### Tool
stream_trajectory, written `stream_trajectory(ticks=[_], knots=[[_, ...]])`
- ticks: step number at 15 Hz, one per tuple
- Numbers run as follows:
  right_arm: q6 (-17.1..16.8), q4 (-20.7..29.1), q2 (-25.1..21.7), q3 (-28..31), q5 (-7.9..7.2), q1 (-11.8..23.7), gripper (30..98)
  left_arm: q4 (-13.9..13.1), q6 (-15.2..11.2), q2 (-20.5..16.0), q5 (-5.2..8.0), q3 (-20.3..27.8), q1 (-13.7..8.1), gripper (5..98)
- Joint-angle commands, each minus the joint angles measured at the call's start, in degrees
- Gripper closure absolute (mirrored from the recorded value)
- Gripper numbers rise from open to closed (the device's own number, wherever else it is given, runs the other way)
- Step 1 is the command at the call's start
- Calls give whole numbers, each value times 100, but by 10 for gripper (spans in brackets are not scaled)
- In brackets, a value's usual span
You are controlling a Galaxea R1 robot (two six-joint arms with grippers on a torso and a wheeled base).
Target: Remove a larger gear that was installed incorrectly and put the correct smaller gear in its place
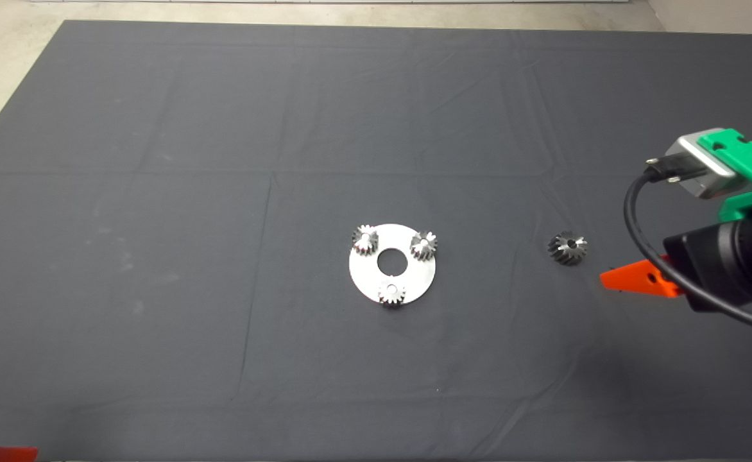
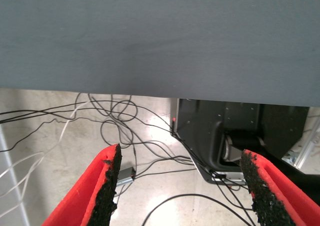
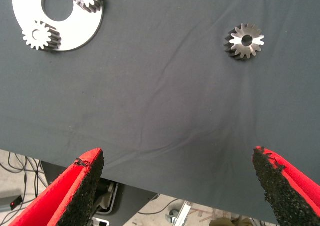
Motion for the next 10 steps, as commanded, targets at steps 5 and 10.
stream_trajectory(ticks=[5, 10], knots=[[46, 255, -41, 21, -448, 62, 503, -122, -51, -4, -419, 93, 11, 439], [28, 281, -32, 47, -448, 53, 503, -421, -98, 94, -354, 93, 20, 439]])
